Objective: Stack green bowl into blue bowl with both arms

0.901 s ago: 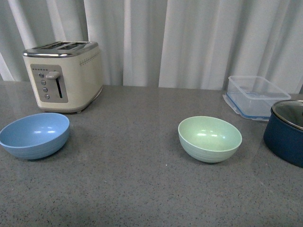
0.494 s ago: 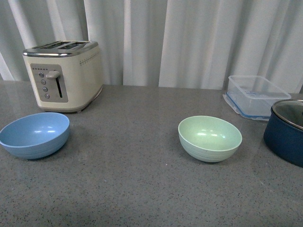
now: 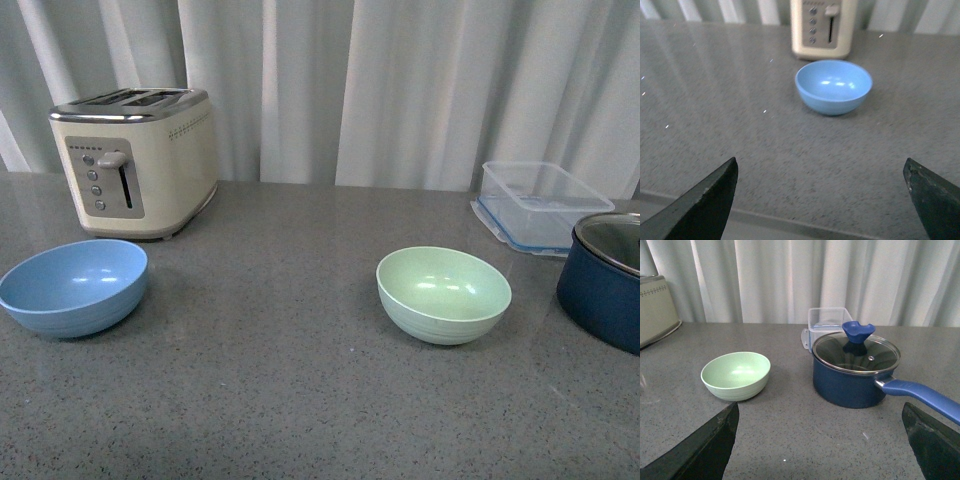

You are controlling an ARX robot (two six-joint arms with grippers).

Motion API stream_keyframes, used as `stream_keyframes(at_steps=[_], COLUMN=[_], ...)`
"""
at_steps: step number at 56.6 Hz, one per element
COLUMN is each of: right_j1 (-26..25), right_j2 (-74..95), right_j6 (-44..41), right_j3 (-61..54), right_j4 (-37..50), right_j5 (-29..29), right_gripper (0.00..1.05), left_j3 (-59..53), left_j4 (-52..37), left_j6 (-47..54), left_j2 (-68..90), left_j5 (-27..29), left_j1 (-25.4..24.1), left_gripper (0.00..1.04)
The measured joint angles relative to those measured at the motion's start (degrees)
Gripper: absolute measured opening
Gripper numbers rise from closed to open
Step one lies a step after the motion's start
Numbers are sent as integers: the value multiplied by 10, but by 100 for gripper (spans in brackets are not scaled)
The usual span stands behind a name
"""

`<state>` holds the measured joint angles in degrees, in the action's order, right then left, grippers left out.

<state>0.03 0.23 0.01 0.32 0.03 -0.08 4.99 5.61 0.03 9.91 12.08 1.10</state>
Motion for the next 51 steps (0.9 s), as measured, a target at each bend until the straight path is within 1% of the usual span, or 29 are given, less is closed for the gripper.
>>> stream_keyframes(at_steps=[9,17,30,39,51], right_j1=[0,0,0,0,0], right_j2=[0,0,0,0,0], right_j6=[0,0,0,0,0], right_j3=[0,0,0,0,0], right_j4=[0,0,0,0,0], right_j5=[0,0,0,0,0], right_gripper=[95,95,95,95,95], left_j3=[76,170,315,410,492], left_j4=[-46,-60,-60,-38,-9], left_j6=[-11,-32,-66,-97,-133], left_j2=[126,261,462,598,748], left_j5=[-29,-37,-52,-61,-72], left_j1=[-53,-83,-88,-88,-86], left_gripper=[98,98,98,98,98])
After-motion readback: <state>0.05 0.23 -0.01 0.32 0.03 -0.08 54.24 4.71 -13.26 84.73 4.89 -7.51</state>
